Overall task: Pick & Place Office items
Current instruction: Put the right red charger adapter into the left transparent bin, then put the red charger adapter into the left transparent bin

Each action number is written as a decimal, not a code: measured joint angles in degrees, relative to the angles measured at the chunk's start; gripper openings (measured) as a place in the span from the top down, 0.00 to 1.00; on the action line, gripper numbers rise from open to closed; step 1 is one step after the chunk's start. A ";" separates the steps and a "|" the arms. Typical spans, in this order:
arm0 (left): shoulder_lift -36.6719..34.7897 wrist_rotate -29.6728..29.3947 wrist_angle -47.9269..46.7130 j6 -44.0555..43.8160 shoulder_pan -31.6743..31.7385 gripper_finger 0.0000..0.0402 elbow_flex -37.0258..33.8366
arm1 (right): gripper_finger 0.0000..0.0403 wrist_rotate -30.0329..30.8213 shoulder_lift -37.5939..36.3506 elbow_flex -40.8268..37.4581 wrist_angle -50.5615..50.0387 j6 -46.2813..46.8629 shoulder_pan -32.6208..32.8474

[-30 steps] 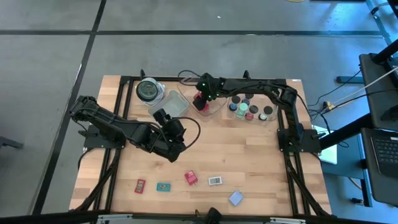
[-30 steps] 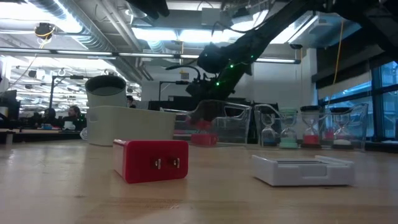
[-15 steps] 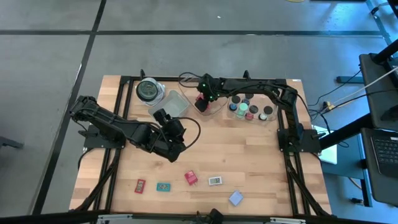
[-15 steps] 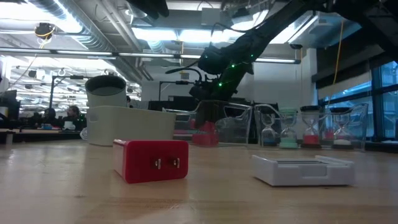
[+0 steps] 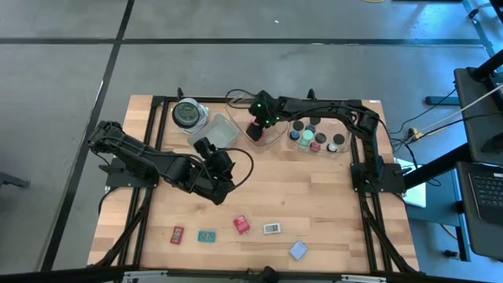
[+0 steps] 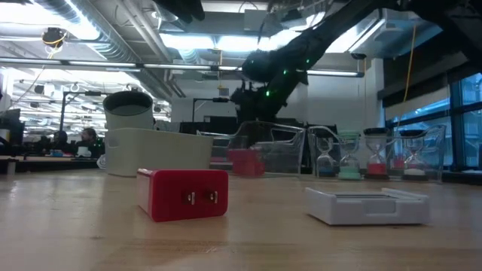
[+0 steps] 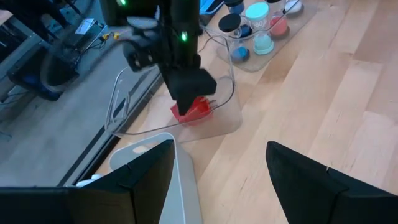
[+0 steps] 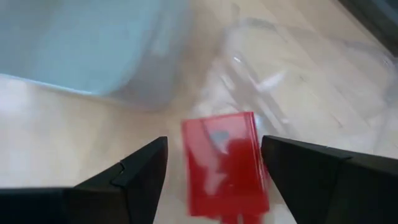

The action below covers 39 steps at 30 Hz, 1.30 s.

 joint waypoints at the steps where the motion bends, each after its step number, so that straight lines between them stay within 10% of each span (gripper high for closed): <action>1: 0.00 0.04 0.00 -0.05 0.00 0.38 0.00 | 0.34 -1.04 -0.86 0.00 -0.12 -0.09 0.02; 16: 0.02 12.05 2.09 -1.17 -0.17 0.38 -1.52 | 0.34 3.14 -19.40 0.02 -23.57 -3.32 5.23; 25: 0.07 36.91 21.17 19.85 -0.21 0.38 -8.80 | 0.34 16.96 -29.33 0.02 -37.40 3.02 14.57; 39: 0.35 52.26 50.86 40.64 -1.14 0.38 -25.10 | 0.34 29.19 -33.69 0.02 -52.51 20.01 29.89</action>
